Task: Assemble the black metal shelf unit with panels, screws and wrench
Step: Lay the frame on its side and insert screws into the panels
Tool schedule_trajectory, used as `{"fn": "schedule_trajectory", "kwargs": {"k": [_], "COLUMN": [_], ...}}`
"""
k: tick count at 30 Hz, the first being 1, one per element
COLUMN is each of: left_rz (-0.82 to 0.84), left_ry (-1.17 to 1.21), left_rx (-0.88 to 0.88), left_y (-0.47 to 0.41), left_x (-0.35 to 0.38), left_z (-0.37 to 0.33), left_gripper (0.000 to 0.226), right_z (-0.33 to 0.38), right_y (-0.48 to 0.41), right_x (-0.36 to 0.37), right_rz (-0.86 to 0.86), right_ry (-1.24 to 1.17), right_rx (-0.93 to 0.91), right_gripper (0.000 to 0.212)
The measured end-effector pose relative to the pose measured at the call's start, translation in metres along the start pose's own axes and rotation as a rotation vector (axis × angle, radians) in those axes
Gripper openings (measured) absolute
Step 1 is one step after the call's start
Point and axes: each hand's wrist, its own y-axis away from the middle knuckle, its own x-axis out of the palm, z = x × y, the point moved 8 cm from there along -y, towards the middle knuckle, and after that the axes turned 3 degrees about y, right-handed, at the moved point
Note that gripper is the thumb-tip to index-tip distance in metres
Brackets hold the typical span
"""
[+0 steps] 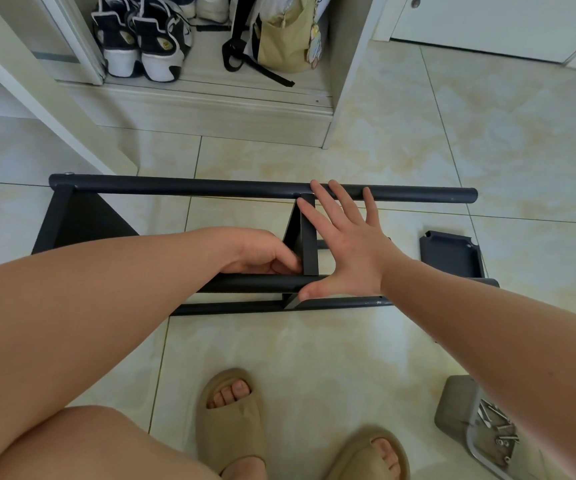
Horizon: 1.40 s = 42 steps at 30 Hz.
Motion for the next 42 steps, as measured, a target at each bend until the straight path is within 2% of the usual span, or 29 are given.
{"fn": "schedule_trajectory", "kwargs": {"k": [7,25,33,42], "left_rz": [-0.074,0.032,-0.06,0.04], "left_ry": [-0.094,-0.008,-0.104,-0.043], "left_rx": [0.038,-0.003,0.063,0.015], "left_y": [-0.0039,0.0015,-0.0024,0.0024], "left_x": [-0.0055,0.0035,-0.0018,0.0032], "left_z": [-0.0031,-0.0028,-0.0076,-0.0032], "left_gripper": [0.015,0.022,0.019,0.023], "right_z": [-0.0003,0.0,-0.0006,-0.0002], "right_y": [-0.0004,-0.0007,-0.0005,-0.0004], "right_x": [0.0008,0.0013,0.0009,0.0008], "right_rz": [0.003,0.006,-0.005,-0.006], "right_ry": [-0.002,0.008,-0.004,0.01], "right_rx": [0.001,0.0,-0.003,0.001], "right_gripper": [0.141,0.14,0.14,0.14]}}
